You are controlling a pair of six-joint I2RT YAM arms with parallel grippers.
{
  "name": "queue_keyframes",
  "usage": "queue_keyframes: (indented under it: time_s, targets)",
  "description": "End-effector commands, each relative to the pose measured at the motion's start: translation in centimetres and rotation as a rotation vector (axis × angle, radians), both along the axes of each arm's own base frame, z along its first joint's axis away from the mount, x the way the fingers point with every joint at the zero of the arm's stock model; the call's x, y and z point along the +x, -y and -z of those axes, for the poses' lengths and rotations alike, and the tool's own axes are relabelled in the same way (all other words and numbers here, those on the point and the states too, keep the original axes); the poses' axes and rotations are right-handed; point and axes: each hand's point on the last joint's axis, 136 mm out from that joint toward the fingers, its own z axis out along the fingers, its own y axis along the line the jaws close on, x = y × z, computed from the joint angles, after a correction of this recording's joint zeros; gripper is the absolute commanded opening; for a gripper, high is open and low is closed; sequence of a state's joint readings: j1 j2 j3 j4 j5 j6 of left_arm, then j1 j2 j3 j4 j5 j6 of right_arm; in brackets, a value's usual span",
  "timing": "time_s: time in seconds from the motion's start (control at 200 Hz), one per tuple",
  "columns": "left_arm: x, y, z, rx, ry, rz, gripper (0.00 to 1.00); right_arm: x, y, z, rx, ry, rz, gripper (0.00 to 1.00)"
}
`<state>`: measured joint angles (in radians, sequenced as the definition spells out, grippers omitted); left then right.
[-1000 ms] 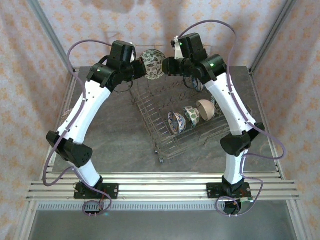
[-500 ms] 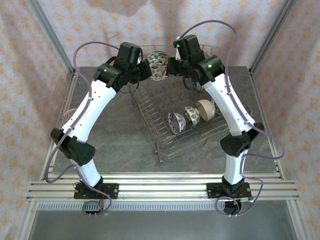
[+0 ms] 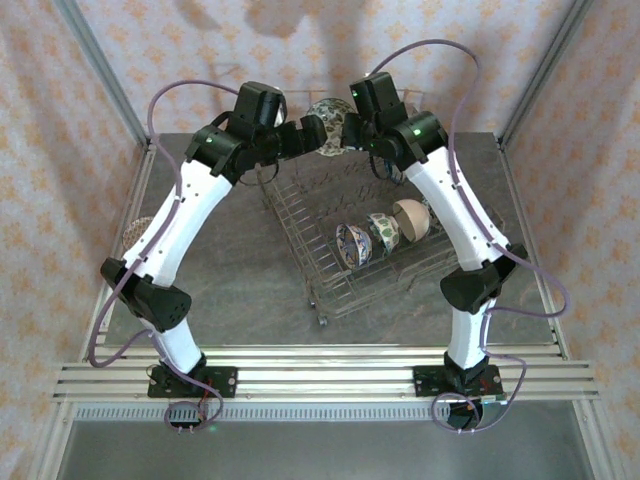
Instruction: Load the bowls into the dish rack
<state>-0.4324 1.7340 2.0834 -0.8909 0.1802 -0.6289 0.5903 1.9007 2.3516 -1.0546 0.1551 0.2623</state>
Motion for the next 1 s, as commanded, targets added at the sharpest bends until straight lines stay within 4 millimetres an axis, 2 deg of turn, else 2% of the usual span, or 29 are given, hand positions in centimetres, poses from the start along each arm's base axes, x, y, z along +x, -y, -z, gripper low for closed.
queue_keyframes:
  time_s: [0.0, 0.135, 0.185, 0.28, 0.375, 0.491, 0.626, 0.996]
  targets:
    - [-1.2, -3.9, -1.3, 0.033, 0.028, -0.077, 0.99, 0.4, 4.3, -2.2, -0.114, 0.098, 0.184, 0.00]
    - [-2.1, -7.1, -0.1, 0.039, 0.004, -0.140, 0.99, 0.8, 8.3, -2.1, -0.336, 0.128, 0.374, 0.00]
    - [-2.6, -8.4, 0.9, 0.047, -0.015, -0.164, 0.99, 0.7, 9.6, -2.2, -0.417, 0.142, 0.435, 0.00]
    - [-4.0, -10.2, 2.8, 0.061, -0.050, -0.197, 0.99, 0.9, 11.0, -1.4, -0.575, 0.149, 0.504, 0.00]
    - [-5.4, -11.2, 5.1, 0.077, -0.096, -0.209, 0.99, 1.4, 11.7, -0.4, -0.719, 0.144, 0.565, 0.00]
    - [-6.6, -11.9, 7.4, 0.097, -0.147, -0.216, 0.99, 2.3, 11.5, 1.0, -0.808, 0.123, 0.591, 0.00]
    - [-7.2, -12.1, 8.9, 0.116, -0.178, -0.209, 0.99, 3.7, 10.6, 3.4, -0.849, 0.093, 0.571, 0.00]
    - [-6.8, -12.1, 9.8, 0.134, -0.210, -0.196, 0.99, 5.5, 9.4, 8.4, -0.921, 0.025, 0.549, 0.00]
